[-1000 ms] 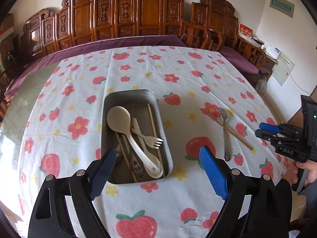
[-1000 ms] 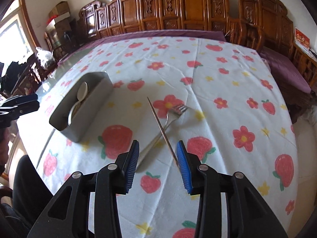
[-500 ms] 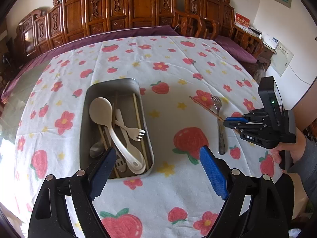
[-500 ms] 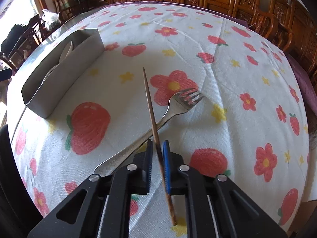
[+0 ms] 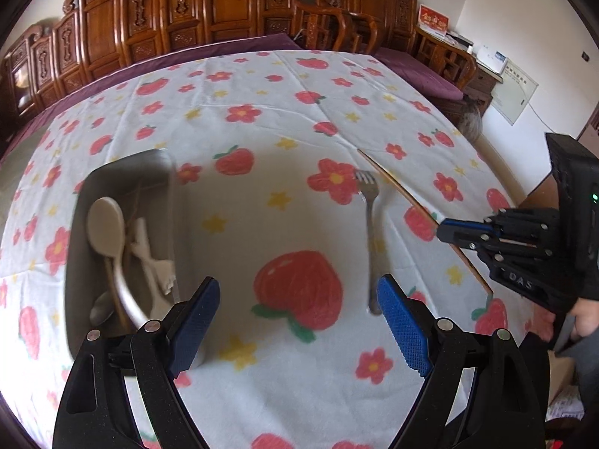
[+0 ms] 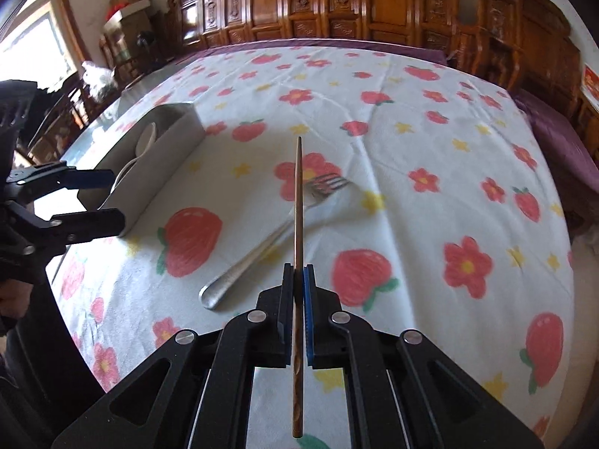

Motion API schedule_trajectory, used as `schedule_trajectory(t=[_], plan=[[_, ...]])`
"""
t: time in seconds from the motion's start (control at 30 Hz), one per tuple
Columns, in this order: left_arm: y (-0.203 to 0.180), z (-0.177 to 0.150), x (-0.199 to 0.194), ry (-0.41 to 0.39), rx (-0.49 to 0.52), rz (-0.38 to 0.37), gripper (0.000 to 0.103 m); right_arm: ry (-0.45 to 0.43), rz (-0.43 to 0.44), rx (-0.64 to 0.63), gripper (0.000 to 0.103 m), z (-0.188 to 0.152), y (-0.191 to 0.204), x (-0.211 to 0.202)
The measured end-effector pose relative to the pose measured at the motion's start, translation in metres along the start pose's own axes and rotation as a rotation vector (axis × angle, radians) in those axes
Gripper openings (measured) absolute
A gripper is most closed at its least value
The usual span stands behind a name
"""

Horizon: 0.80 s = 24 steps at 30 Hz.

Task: Organize utensils
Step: 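Grasp the metal fork with the left tool while the right tool holds the chopstick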

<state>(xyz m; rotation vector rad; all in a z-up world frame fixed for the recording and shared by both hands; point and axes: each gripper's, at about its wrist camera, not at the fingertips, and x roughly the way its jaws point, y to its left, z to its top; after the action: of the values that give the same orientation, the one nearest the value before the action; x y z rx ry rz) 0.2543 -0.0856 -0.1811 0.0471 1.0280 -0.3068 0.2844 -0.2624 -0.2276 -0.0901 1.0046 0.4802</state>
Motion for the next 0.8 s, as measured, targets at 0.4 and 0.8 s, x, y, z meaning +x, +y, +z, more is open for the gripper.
schedule_trajectory(t=[0.4, 0.8], plan=[[-0.045, 0.018, 0.062, 0.076, 0.074, -0.038, 0.060, 0.016, -0.123, 0.101, 0.006, -0.039, -0.047, 0.002], [-0.069, 0.032, 0.099, 0.139, 0.109, -0.039, 0.024, 0.016, -0.144, 0.134, 0.006, -0.054, -0.060, 0.009]])
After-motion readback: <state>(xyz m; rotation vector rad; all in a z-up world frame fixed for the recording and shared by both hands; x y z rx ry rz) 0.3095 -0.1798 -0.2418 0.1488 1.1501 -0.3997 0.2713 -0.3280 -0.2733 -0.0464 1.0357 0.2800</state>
